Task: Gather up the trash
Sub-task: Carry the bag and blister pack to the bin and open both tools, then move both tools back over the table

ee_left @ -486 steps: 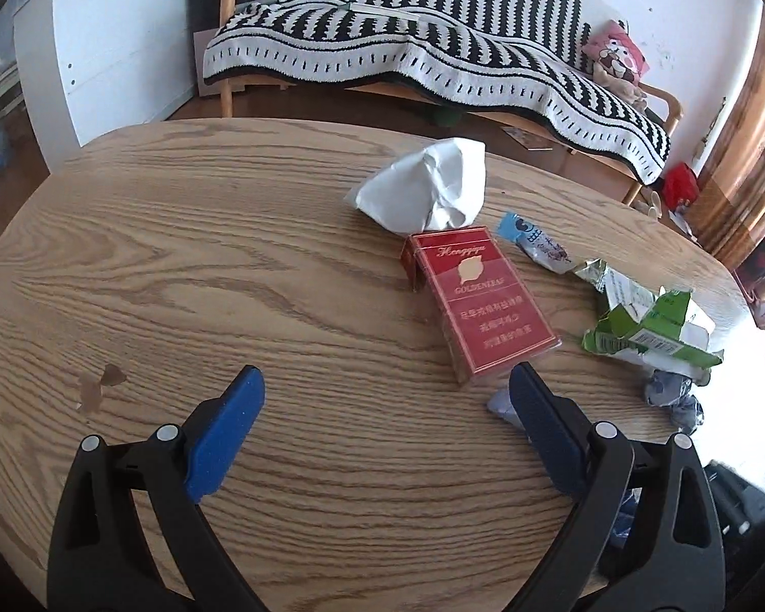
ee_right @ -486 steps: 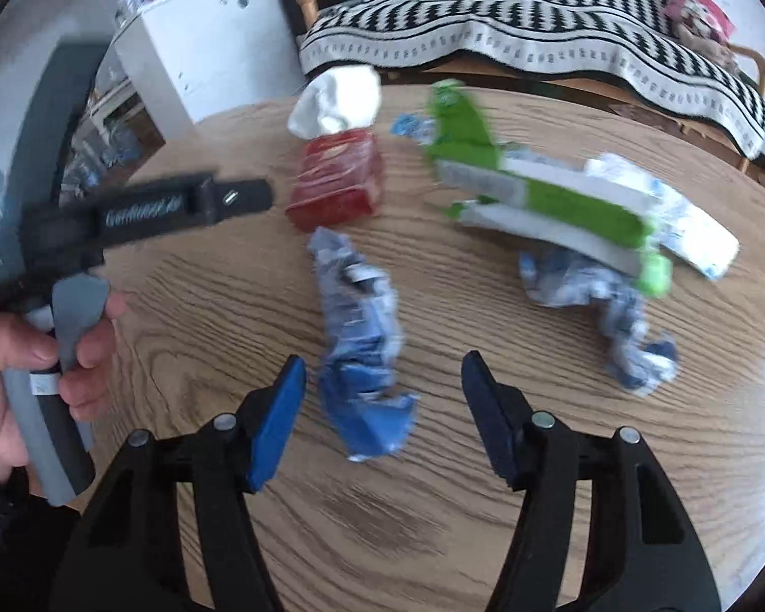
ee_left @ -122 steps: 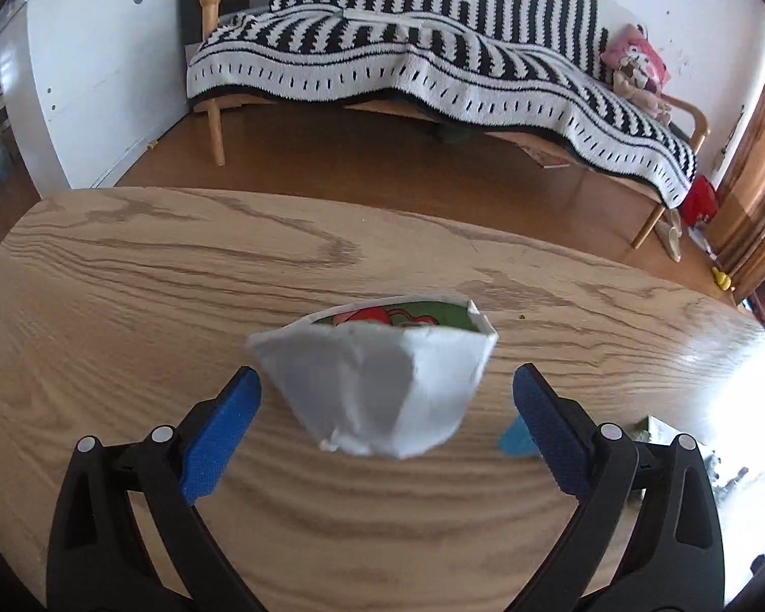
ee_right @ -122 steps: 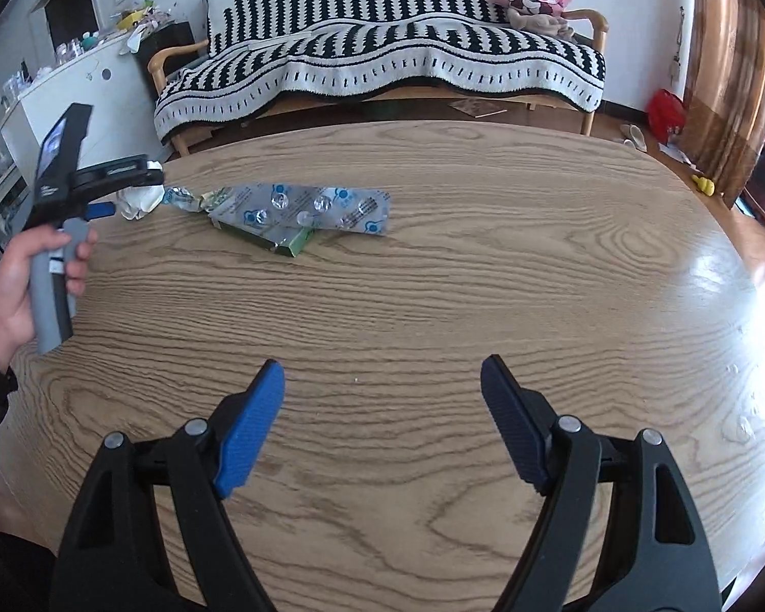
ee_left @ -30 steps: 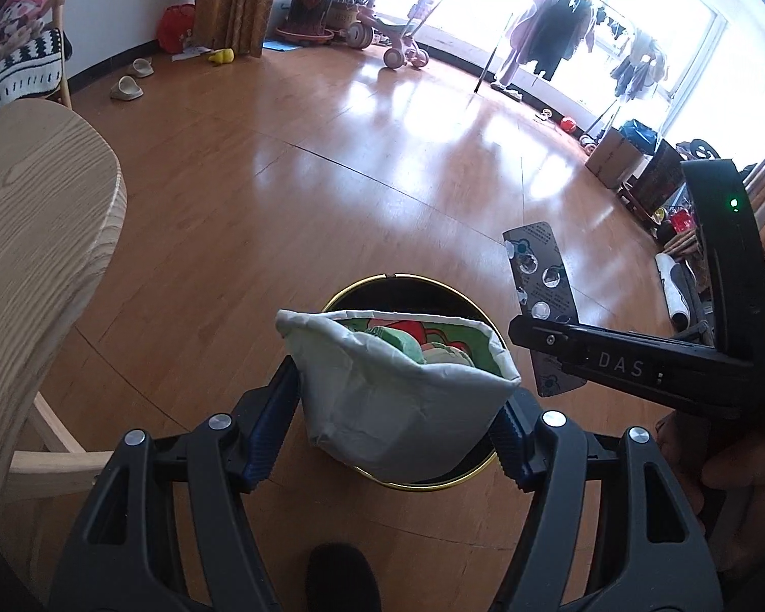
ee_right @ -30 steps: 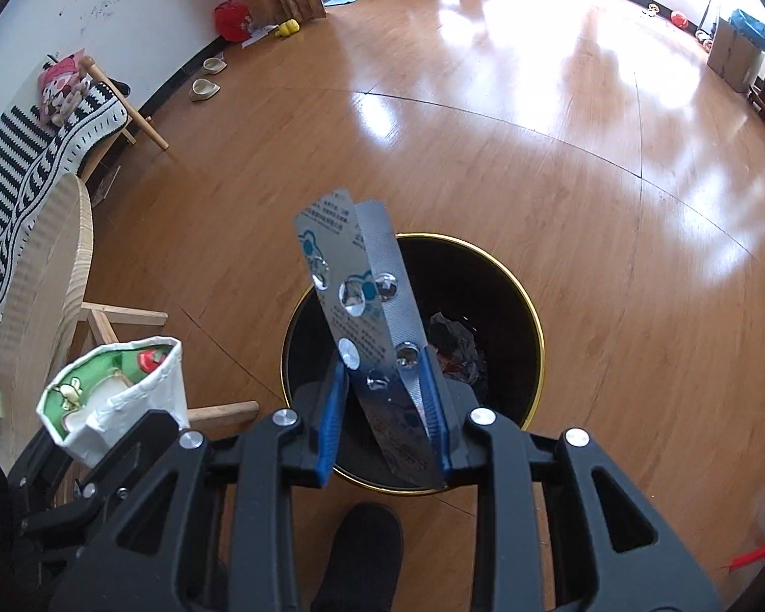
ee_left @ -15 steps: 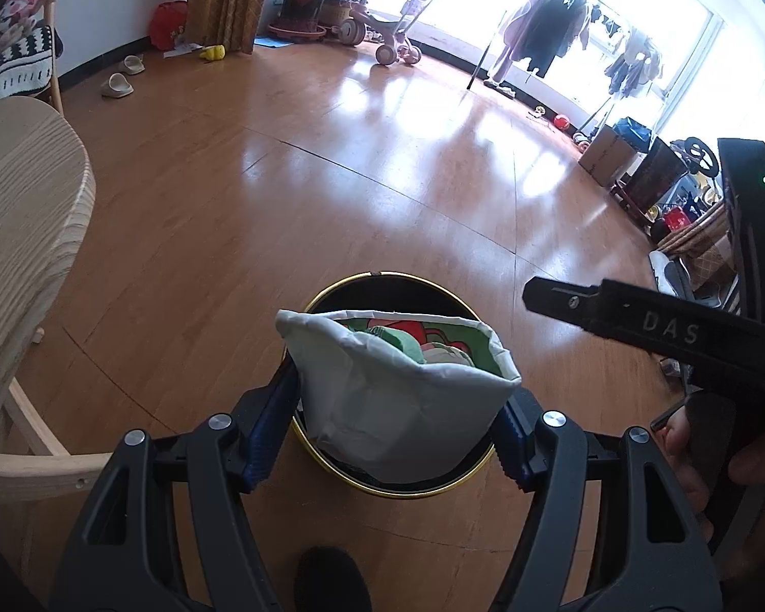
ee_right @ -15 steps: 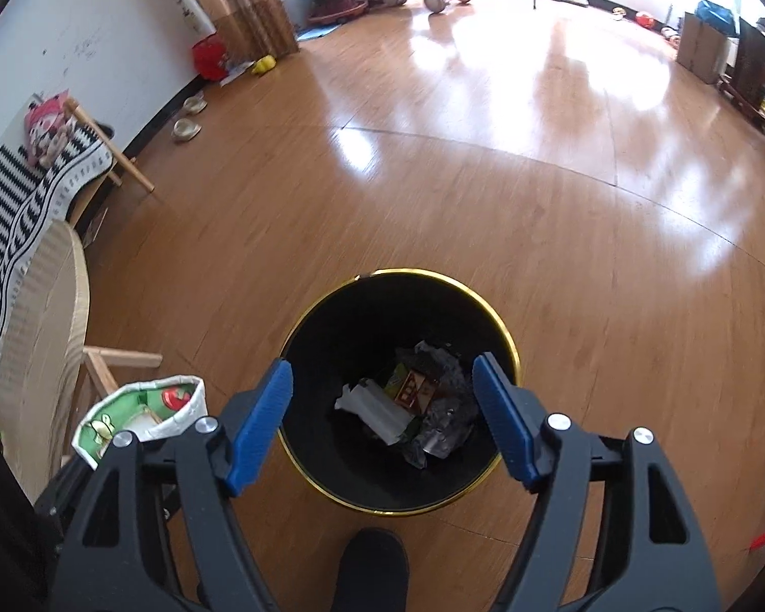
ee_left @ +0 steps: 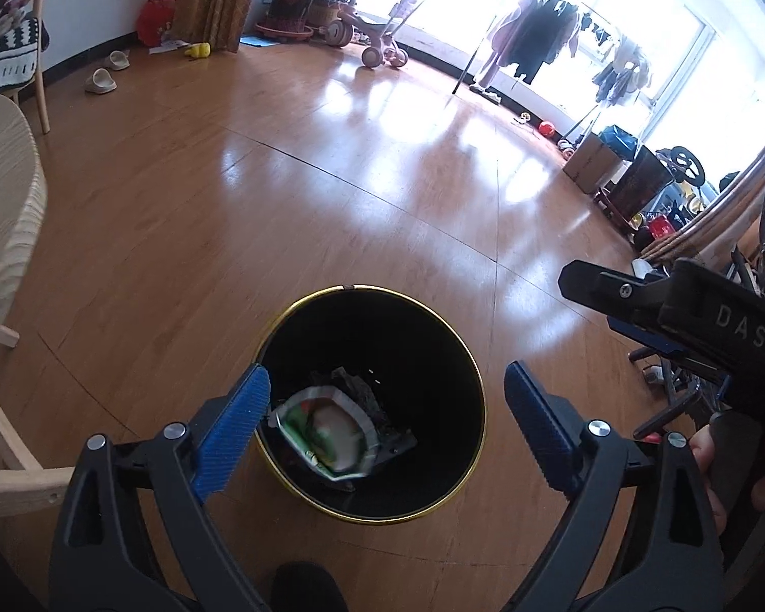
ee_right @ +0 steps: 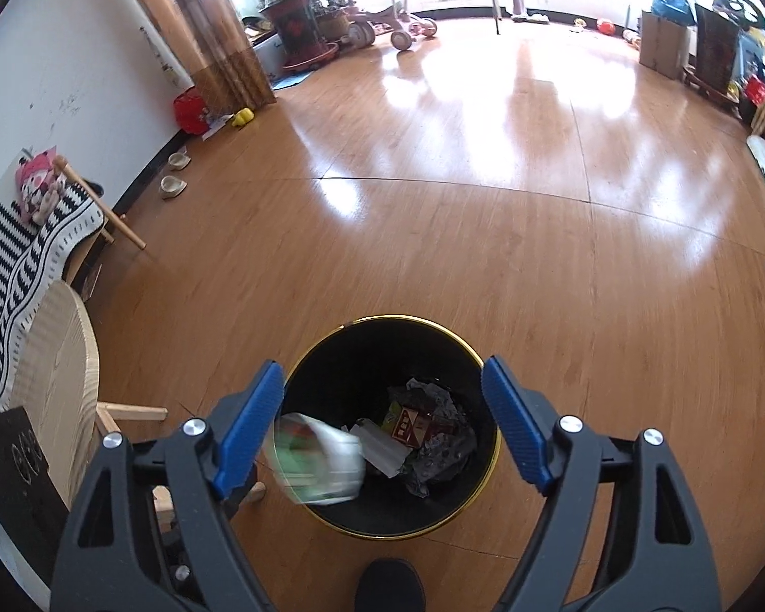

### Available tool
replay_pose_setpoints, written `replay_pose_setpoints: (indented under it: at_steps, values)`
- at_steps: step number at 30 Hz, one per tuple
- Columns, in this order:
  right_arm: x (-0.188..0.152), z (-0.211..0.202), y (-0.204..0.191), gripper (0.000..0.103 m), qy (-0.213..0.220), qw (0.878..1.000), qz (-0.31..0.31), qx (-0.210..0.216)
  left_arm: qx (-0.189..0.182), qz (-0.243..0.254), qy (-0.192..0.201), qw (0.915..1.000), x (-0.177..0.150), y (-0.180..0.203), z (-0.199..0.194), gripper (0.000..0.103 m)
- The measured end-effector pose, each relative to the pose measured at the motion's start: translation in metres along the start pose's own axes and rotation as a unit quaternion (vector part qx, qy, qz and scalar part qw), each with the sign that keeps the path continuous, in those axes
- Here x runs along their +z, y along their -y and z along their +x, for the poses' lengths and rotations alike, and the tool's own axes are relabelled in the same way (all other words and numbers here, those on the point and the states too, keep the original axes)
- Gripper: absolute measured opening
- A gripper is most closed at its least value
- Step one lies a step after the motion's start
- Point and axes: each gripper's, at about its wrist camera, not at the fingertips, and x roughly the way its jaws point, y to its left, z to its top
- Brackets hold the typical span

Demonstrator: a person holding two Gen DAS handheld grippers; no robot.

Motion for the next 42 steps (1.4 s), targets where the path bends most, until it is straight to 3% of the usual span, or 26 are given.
replay_pose_setpoints:
  at_steps: [8, 13, 17, 21, 27, 30, 33, 39, 42]
  values:
    - [-0.003, -0.013, -0.056, 0.081, 0.01, 0.998, -0.056, 0.026, 0.028, 0.018, 0.039, 0.9987, 0.003, -0.021, -0.085, 0.095]
    - [-0.018, -0.025, -0.121, 0.083, 0.008, 0.991, -0.121, 0.061, 0.093, 0.006, 0.08, 0.9924, -0.007, -0.067, -0.17, 0.096]
    - [-0.043, -0.037, -0.202, 0.083, 0.003, 0.976, -0.194, 0.103, 0.158, -0.041, 0.105, 0.9809, -0.024, -0.124, -0.239, 0.096]
    - [-0.084, -0.051, -0.293, 0.083, -0.007, 0.95, -0.272, 0.156, 0.228, -0.103, 0.129, 0.9594, -0.055, -0.198, -0.31, 0.096]
    - [-0.16, -0.066, -0.418, 0.084, -0.053, 0.897, -0.363, 0.249, 0.307, -0.218, 0.148, 0.9145, -0.116, -0.3, -0.398, 0.096]
    - [-0.202, -0.066, -0.475, 0.086, -0.086, 0.862, -0.405, 0.292, 0.339, -0.261, 0.15, 0.8913, -0.146, -0.338, -0.433, 0.096]
    - [-0.244, -0.063, -0.526, 0.088, -0.107, 0.821, -0.465, 0.314, 0.365, -0.285, 0.153, 0.8729, -0.173, -0.363, -0.459, 0.096]
    - [-0.328, -0.055, -0.625, 0.093, -0.089, 0.698, -0.627, 0.334, 0.4, -0.338, 0.143, 0.8395, -0.223, -0.406, -0.49, 0.096]
    - [-0.353, -0.037, -0.667, 0.093, -0.071, 0.661, -0.676, 0.318, 0.404, -0.361, 0.135, 0.8297, -0.24, -0.42, -0.499, 0.096]
